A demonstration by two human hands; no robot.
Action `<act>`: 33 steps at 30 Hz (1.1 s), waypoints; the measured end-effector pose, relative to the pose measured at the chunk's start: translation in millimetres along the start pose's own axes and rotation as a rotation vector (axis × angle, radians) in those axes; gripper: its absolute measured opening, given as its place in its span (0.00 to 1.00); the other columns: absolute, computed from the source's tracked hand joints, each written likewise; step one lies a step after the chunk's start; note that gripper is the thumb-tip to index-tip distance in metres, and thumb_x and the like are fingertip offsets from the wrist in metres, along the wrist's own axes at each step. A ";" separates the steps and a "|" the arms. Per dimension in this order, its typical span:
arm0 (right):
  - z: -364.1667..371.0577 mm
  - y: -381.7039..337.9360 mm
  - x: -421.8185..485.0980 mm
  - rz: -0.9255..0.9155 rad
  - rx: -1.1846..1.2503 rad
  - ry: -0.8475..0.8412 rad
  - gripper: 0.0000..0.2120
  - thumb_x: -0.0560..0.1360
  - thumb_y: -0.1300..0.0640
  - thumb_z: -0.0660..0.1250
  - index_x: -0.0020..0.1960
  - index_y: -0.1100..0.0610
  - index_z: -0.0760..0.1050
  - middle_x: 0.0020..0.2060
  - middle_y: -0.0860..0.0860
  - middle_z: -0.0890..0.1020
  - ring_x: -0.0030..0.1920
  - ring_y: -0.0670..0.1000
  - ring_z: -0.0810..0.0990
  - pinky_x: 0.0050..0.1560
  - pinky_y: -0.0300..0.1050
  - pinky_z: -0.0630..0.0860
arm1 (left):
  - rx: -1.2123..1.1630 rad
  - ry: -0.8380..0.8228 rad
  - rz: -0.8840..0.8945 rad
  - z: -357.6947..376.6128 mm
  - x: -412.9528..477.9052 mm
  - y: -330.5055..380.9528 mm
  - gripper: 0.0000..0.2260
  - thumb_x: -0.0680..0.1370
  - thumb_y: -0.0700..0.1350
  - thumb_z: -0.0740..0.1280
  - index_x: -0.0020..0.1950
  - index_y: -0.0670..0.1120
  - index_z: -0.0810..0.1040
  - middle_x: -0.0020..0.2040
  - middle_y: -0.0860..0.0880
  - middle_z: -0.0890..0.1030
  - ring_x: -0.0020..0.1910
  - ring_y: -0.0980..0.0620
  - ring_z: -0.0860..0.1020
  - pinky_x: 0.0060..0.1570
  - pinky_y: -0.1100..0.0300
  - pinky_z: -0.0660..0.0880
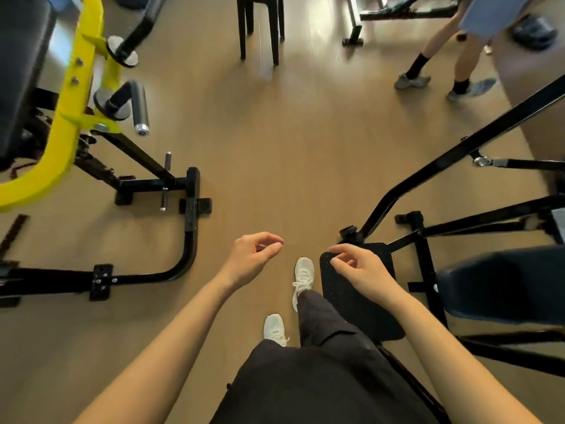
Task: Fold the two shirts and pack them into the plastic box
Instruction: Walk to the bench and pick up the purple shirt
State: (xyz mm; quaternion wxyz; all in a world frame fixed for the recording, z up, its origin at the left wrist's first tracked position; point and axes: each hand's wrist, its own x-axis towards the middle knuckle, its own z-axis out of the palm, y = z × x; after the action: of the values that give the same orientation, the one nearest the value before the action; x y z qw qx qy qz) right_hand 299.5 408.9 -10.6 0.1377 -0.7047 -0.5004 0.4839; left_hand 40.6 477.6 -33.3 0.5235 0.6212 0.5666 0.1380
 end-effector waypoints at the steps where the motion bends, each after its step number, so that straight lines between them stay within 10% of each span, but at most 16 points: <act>1: -8.8 -4.9 18.7 -0.004 0.003 -0.002 0.14 0.81 0.51 0.66 0.66 0.49 0.76 0.51 0.46 0.82 0.49 0.44 0.80 0.46 0.34 0.73 | 0.006 -0.004 0.000 -5.0 20.6 7.6 0.07 0.81 0.50 0.68 0.56 0.52 0.84 0.51 0.55 0.85 0.51 0.59 0.82 0.52 0.61 0.80; 33: -272.0 -244.5 573.2 0.070 -0.150 -0.120 0.16 0.80 0.49 0.66 0.67 0.51 0.76 0.53 0.47 0.81 0.53 0.49 0.80 0.60 0.48 0.78 | 0.022 -0.068 -0.080 -236.3 599.2 155.8 0.07 0.79 0.49 0.70 0.55 0.52 0.85 0.50 0.56 0.86 0.52 0.56 0.82 0.57 0.55 0.79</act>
State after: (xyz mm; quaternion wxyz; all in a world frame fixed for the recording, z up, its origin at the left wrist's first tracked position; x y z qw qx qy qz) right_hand 400.5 1081.2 -22.3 0.0375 -0.6999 -0.5175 0.4909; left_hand 138.8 1132.2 -62.6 0.5405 0.6082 0.5744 0.0897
